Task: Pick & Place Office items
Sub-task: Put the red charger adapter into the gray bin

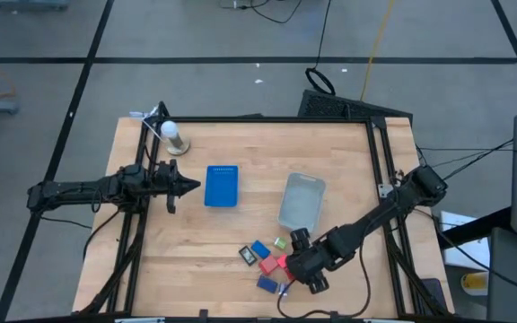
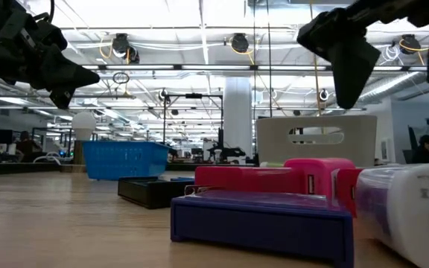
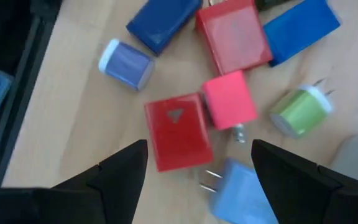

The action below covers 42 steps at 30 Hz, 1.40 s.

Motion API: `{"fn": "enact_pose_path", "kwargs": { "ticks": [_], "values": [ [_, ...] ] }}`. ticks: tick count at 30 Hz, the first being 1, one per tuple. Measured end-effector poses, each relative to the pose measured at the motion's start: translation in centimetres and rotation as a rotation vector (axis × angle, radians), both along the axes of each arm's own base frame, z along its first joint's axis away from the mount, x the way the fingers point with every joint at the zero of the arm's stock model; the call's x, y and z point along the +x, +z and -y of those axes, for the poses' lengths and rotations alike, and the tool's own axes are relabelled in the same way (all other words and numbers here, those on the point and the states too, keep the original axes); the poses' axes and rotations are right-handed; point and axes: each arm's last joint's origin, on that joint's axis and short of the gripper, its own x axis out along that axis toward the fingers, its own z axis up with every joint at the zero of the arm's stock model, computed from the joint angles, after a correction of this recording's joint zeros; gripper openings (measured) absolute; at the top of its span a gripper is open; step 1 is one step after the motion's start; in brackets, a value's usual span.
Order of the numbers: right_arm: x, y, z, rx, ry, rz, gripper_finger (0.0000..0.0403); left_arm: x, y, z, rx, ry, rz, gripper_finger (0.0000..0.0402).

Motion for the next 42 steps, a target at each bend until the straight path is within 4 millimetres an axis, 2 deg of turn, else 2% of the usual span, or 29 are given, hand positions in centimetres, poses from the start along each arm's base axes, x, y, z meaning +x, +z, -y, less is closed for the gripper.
{"fn": "enact_pose_path", "kwargs": {
  "ticks": [8,13,20,26,34,38,42],
  "values": [
    [1.0,-2.0,-0.6,-0.009,0.046,-0.004,0.0279,0.0,0.0,0.0,0.005,0.001,-0.001,0.001],
    [0.7,-2.2,-0.6,0.03,0.037,-0.042,0.0279,0.0,0.0,0.0,0.023,0.007,0.001,0.001],
    [-0.1,-4.0,-0.4,0.044,0.007,-0.058,0.0279,0.0,0.0,0.0,0.027,0.007,0.001,0.001],
    [0.0,-4.7,-0.4,0.072,0.008,-0.011,0.0279,0.0,0.0,0.0,0.024,0.007,-0.002,0.001],
    [0.3,-6.3,-0.4,0.054,0.051,-0.054,0.0278,0.0,0.0,0.0,0.024,0.006,-0.003,0.001],
    [0.2,-6.3,-0.3,0.042,0.077,-0.054,0.0258,0.0,0.0,0.0,0.023,0.006,-0.004,0.001],
    [0.3,-6.1,-0.3,0.047,0.082,-0.046,0.0214,0.0,0.0,0.0,0.023,0.006,-0.004,0.001]
  ]
}}
